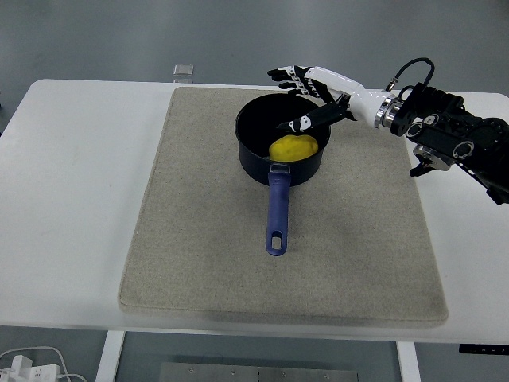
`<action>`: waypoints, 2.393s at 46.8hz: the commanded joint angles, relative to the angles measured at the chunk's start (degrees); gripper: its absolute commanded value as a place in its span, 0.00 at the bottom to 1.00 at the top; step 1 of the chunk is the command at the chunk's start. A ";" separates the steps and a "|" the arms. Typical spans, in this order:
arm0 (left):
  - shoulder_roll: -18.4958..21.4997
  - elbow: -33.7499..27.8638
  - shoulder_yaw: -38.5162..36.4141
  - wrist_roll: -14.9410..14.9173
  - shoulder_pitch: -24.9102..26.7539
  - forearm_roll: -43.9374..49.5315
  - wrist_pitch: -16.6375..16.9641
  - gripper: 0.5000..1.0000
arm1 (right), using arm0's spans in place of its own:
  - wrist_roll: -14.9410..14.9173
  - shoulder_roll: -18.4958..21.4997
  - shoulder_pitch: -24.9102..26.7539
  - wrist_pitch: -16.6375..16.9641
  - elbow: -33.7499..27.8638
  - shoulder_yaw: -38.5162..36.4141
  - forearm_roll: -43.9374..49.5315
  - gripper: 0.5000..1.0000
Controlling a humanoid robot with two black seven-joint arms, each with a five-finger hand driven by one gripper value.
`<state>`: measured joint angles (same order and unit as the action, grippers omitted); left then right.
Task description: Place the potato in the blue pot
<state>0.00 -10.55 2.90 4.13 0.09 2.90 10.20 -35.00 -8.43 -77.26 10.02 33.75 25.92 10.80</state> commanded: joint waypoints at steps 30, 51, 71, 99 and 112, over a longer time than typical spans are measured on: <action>0.00 0.00 0.00 0.00 0.00 0.00 0.00 0.99 | 0.00 -8.36 6.85 1.67 -2.63 -13.87 -2.19 0.83; 0.00 0.00 0.00 0.00 0.00 0.00 0.00 0.98 | 14.60 -7.83 15.03 0.18 -3.78 -37.08 -7.72 0.83; 0.00 0.00 0.00 0.00 0.00 0.00 0.00 0.99 | 19.71 -7.30 14.24 -6.24 -3.95 -39.11 -26.44 0.83; 0.00 0.00 0.00 0.00 0.00 0.00 0.00 0.98 | 19.71 -3.53 13.10 -14.06 -7.64 -39.02 -30.23 0.83; 0.00 0.00 0.00 0.00 0.00 0.00 0.00 0.99 | 19.62 -1.86 13.01 -14.24 -9.58 -39.11 -30.93 0.83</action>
<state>0.00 -10.55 2.90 4.13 0.10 2.90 10.20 -15.31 -10.30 -64.33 -4.23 24.31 -13.17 -20.11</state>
